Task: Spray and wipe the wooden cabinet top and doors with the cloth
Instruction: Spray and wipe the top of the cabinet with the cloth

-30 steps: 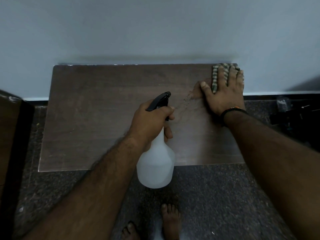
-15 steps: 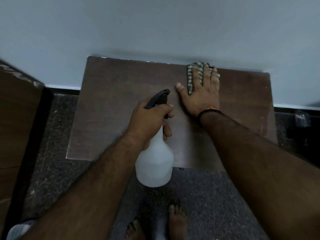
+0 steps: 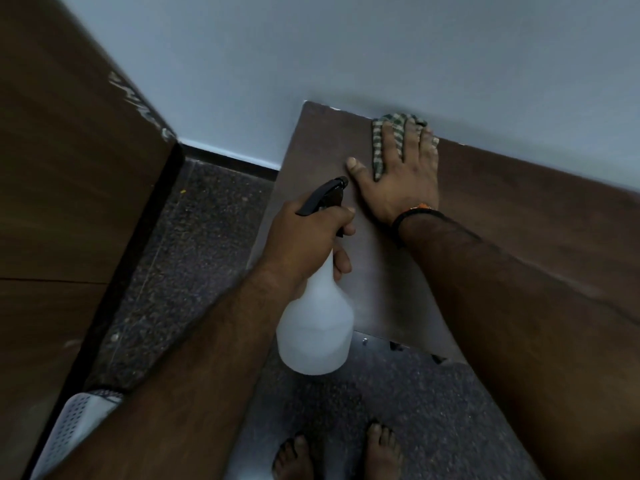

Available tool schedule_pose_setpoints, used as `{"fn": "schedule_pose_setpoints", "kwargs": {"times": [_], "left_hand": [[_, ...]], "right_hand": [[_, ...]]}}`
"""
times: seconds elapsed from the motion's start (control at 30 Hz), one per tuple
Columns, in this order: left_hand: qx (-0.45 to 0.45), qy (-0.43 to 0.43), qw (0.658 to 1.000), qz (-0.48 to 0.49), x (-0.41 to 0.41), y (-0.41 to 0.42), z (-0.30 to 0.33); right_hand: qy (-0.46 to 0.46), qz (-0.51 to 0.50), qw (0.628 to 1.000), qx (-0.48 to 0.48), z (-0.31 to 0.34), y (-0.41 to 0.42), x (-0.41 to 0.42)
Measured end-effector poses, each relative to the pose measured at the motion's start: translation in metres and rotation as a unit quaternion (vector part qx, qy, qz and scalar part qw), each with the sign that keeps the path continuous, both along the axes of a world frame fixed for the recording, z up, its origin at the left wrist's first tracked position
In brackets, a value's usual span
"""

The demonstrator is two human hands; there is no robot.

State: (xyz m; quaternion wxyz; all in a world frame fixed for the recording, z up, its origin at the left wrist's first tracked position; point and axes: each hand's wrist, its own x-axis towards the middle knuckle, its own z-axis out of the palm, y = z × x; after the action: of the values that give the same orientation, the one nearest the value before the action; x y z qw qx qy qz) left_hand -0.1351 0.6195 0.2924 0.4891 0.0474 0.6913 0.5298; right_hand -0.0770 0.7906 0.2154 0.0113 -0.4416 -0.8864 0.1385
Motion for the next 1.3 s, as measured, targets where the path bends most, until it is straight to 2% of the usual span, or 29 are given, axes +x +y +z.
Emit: {"fn": "schedule_pose_setpoints", "kwargs": {"times": [0.4, 0.7, 0.97, 1.1, 1.3], "left_hand": [[0.007, 0.012, 0.998, 0.059, -0.067, -0.051, -0.004], [0.021, 0.015, 0.997, 0.074, -0.067, -0.059, 0.003], [0.021, 0.040, 0.996, 0.074, -0.043, -0.048, 0.013], [0.025, 0.044, 0.997, 0.065, -0.027, -0.041, 0.017], [0.014, 0.044, 0.999, 0.027, 0.001, -0.033, 0.017]], "right_hand": [[-0.014, 0.115, 0.993, 0.009, -0.002, -0.033, -0.103], [-0.026, 0.170, 0.985, -0.004, -0.001, -0.033, -0.101], [-0.018, 0.272, 0.962, -0.007, 0.005, -0.066, -0.066], [-0.036, 0.267, 0.963, 0.015, -0.002, -0.074, -0.048], [-0.032, 0.190, 0.980, 0.041, -0.007, -0.074, -0.015]]}}
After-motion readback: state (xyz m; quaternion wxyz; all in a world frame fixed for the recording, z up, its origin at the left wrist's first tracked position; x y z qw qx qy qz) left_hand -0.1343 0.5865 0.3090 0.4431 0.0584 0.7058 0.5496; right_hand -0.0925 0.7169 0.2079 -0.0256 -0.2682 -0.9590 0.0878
